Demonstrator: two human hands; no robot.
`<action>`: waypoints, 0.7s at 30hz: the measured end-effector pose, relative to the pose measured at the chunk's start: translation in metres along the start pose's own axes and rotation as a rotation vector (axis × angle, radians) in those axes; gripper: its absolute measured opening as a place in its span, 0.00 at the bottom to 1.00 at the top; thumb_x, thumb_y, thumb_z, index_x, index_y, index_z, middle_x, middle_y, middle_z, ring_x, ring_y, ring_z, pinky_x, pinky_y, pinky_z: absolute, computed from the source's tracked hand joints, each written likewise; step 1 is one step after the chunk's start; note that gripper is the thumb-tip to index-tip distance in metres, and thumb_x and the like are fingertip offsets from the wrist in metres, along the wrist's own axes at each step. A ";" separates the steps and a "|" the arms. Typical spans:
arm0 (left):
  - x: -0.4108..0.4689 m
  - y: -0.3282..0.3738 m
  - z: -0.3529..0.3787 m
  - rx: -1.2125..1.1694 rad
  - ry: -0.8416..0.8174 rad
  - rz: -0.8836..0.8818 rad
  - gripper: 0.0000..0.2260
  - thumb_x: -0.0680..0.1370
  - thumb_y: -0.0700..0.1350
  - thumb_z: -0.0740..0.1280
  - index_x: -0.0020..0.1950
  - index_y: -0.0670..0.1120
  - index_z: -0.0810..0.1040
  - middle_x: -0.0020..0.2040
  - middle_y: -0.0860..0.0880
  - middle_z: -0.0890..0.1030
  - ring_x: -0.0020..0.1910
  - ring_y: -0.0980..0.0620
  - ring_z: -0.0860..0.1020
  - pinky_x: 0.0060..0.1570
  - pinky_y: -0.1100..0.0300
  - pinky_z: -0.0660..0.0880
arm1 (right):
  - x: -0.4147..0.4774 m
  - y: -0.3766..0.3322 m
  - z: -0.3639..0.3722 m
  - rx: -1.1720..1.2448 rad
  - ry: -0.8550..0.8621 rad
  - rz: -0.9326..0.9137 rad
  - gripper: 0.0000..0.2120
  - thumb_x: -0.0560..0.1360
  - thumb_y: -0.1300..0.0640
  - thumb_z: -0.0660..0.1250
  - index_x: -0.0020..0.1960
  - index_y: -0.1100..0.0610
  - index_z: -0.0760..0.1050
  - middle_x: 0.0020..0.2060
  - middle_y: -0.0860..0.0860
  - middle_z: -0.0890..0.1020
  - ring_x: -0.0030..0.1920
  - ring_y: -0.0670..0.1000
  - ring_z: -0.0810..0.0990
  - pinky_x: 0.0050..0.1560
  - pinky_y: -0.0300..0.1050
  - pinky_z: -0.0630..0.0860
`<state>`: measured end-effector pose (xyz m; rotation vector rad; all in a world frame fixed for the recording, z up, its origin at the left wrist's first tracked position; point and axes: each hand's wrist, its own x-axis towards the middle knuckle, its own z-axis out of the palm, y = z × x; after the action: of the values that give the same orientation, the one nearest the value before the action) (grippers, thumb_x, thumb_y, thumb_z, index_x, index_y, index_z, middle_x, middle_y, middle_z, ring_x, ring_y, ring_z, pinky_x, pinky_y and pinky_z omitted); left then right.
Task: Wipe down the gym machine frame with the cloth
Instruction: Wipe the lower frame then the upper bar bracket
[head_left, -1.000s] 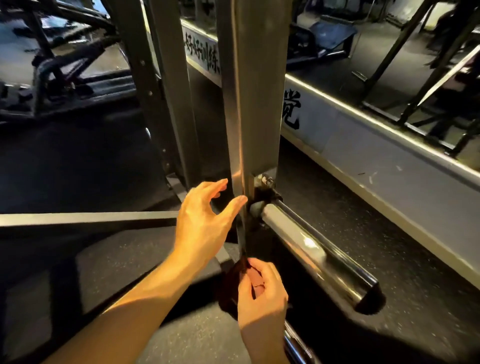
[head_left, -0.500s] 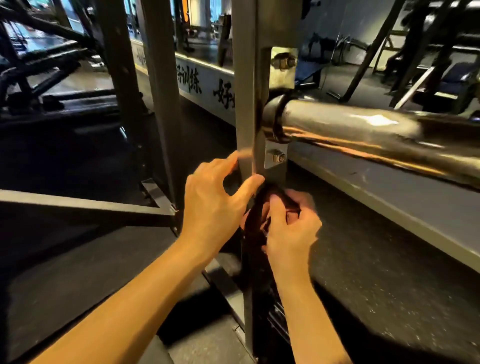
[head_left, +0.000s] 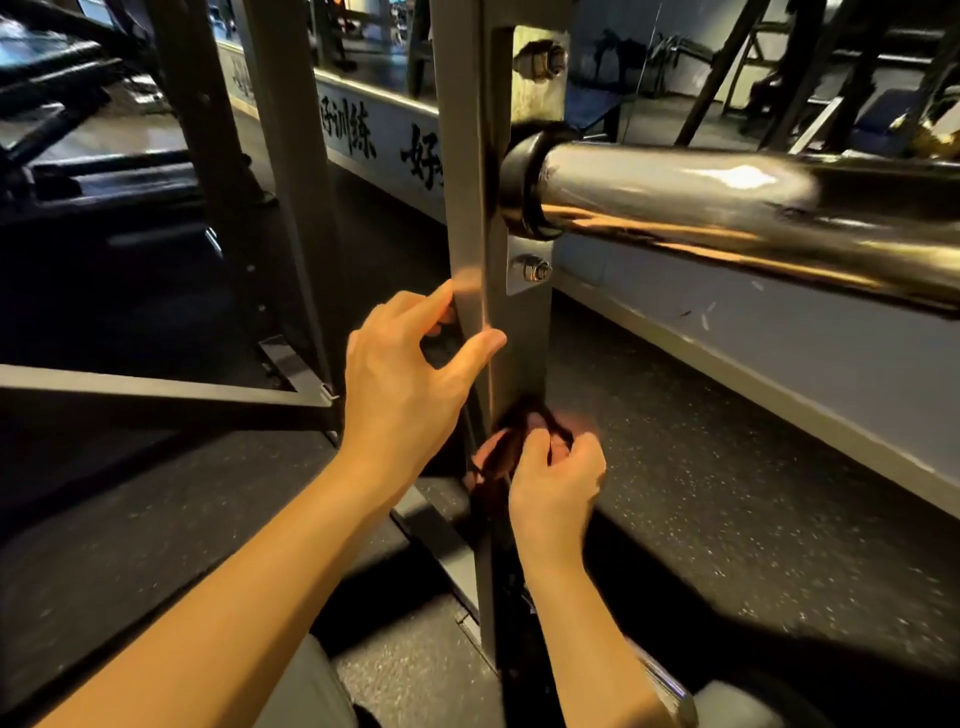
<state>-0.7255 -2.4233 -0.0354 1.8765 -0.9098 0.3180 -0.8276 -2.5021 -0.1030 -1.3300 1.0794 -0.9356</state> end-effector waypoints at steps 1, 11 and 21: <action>-0.006 -0.002 0.001 0.004 -0.015 -0.010 0.25 0.76 0.65 0.68 0.69 0.55 0.78 0.51 0.57 0.79 0.53 0.56 0.77 0.59 0.44 0.76 | -0.002 0.015 -0.009 -0.035 -0.019 0.105 0.04 0.82 0.59 0.64 0.56 0.58 0.75 0.43 0.49 0.80 0.42 0.44 0.83 0.38 0.34 0.78; -0.038 -0.013 0.019 0.050 -0.015 -0.050 0.22 0.75 0.58 0.71 0.65 0.49 0.81 0.50 0.55 0.81 0.50 0.54 0.78 0.56 0.43 0.77 | 0.004 0.008 -0.002 -0.015 -0.034 -0.123 0.01 0.81 0.57 0.67 0.52 0.52 0.76 0.43 0.48 0.82 0.44 0.44 0.84 0.44 0.37 0.82; -0.040 -0.017 0.023 -0.011 -0.007 -0.057 0.20 0.76 0.57 0.72 0.64 0.50 0.82 0.50 0.57 0.79 0.51 0.57 0.78 0.56 0.44 0.78 | 0.011 -0.014 0.000 0.056 -0.049 -0.239 0.04 0.81 0.60 0.68 0.52 0.52 0.78 0.43 0.46 0.83 0.44 0.36 0.83 0.41 0.29 0.77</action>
<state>-0.7442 -2.4216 -0.0808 1.8910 -0.8595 0.2720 -0.8236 -2.5130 -0.0902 -1.4498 0.8626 -1.0947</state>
